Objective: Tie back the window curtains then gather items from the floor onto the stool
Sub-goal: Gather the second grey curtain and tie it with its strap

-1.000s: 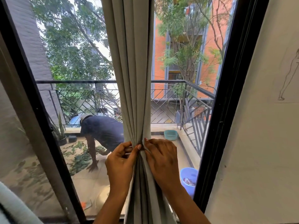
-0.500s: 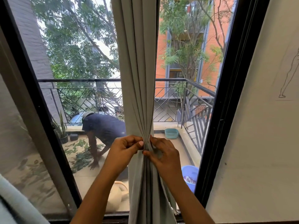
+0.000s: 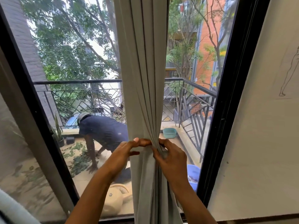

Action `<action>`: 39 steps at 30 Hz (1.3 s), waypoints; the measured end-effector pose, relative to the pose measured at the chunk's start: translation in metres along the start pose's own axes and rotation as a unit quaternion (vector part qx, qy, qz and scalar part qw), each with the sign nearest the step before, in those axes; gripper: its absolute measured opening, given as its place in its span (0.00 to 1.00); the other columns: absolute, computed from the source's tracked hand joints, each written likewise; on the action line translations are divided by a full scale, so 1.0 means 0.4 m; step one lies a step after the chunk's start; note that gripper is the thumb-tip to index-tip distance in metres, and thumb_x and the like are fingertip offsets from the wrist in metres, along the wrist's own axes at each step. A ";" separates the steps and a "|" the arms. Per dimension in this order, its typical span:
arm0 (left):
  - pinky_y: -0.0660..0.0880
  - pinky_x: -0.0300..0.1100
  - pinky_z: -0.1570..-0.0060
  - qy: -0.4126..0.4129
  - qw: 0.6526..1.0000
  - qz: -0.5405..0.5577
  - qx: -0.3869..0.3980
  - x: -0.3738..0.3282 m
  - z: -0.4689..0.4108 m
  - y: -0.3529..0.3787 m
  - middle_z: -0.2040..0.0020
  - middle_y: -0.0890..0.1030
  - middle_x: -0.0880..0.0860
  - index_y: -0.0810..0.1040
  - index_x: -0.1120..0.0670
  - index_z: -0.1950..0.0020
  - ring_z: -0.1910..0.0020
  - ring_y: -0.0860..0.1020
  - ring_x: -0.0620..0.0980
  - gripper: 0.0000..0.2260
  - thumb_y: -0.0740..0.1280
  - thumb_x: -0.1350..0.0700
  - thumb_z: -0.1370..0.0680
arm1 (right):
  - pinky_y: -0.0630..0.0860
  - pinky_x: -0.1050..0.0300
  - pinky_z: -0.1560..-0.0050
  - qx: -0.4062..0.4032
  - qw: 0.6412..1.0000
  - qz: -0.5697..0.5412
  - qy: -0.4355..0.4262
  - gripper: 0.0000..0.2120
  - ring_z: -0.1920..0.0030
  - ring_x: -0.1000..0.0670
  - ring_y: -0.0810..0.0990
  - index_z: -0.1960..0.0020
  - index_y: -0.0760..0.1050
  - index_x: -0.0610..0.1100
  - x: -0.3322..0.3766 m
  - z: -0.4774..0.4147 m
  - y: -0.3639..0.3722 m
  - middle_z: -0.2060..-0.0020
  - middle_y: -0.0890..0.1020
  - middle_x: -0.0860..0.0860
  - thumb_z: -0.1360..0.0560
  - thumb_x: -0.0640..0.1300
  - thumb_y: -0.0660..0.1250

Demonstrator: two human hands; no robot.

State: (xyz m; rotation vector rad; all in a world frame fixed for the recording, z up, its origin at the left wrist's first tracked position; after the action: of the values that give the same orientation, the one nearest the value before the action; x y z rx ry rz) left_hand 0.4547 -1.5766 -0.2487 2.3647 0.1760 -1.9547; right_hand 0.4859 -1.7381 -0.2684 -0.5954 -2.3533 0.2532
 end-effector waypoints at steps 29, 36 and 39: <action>0.79 0.35 0.57 0.224 0.946 -0.073 -0.223 0.067 0.129 -0.110 0.58 0.85 0.47 0.83 0.54 0.50 0.59 0.83 0.43 0.09 0.75 0.55 0.28 | 0.79 0.53 0.57 -0.083 0.991 0.064 0.088 0.18 0.57 0.48 0.81 0.43 0.73 0.52 0.145 0.099 0.071 0.56 0.82 0.50 0.30 0.44 0.73; 0.78 0.33 0.54 0.184 0.967 -0.004 -0.174 0.043 0.158 -0.066 0.56 0.86 0.44 0.84 0.52 0.50 0.56 0.84 0.43 0.08 0.72 0.58 0.29 | 0.79 0.47 0.53 -0.030 0.985 -0.094 0.141 0.11 0.56 0.53 0.81 0.48 0.74 0.61 0.156 0.130 0.085 0.58 0.83 0.54 0.30 0.60 0.65; 0.78 0.32 0.55 0.160 0.977 -0.004 -0.144 0.042 0.144 -0.064 0.56 0.85 0.43 0.82 0.47 0.52 0.56 0.84 0.42 0.10 0.72 0.61 0.27 | 0.80 0.49 0.51 -0.008 0.977 -0.145 0.159 0.10 0.54 0.53 0.82 0.48 0.79 0.58 0.155 0.132 0.077 0.57 0.84 0.55 0.28 0.54 0.70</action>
State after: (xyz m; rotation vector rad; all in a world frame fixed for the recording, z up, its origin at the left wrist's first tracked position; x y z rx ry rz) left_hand 0.3985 -1.5577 -0.2754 2.4581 0.4530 -1.4209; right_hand 0.4206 -1.6822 -0.2825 -0.2697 -2.0962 0.0046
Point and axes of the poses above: each hand's wrist, its own z-axis away from the middle knuckle, its own y-axis out of the palm, x = y × z, the point moved 3 cm from there along -z, towards the middle knuckle
